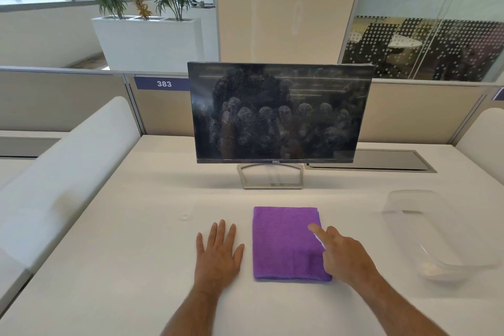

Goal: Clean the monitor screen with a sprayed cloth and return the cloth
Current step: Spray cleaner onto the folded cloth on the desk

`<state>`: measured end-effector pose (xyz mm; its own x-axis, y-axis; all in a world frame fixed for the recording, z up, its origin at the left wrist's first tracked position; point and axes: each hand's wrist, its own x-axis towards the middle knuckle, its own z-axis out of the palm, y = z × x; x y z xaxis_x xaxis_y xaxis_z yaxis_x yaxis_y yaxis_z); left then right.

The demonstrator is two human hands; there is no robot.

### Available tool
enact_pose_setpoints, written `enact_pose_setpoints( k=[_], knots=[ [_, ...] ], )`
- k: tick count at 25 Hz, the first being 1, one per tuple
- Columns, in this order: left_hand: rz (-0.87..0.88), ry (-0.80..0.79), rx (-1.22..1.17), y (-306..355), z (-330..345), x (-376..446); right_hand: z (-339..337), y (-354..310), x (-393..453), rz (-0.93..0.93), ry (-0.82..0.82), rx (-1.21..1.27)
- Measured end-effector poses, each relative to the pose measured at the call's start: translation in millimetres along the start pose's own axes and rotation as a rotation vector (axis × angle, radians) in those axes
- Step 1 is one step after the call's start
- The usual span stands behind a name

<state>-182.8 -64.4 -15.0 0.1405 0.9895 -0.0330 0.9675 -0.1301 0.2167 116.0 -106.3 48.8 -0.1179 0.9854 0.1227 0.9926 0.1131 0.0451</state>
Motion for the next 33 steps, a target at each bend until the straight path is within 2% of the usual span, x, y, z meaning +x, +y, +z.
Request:
enact_pose_setpoints(
  k=[2,5,8,14,20,33],
  knots=[
    [0.002,-0.007,0.006,0,0,1,-3,1,-1,-0.015,0.103,0.051],
    [0.005,-0.004,0.002,-2,0,2,-4,5,-2,0.009,0.140,0.244],
    [0.016,0.004,-0.009,-3,0,3,-4,10,1,0.064,0.246,0.428],
    [0.029,0.007,-0.008,-6,1,11,-4,18,25,0.438,0.347,0.694],
    [0.033,-0.009,0.014,-5,2,25,-3,47,44,0.614,0.384,0.698],
    [0.032,0.008,0.097,-4,8,47,13,80,80,0.656,0.269,0.703]
  ],
)
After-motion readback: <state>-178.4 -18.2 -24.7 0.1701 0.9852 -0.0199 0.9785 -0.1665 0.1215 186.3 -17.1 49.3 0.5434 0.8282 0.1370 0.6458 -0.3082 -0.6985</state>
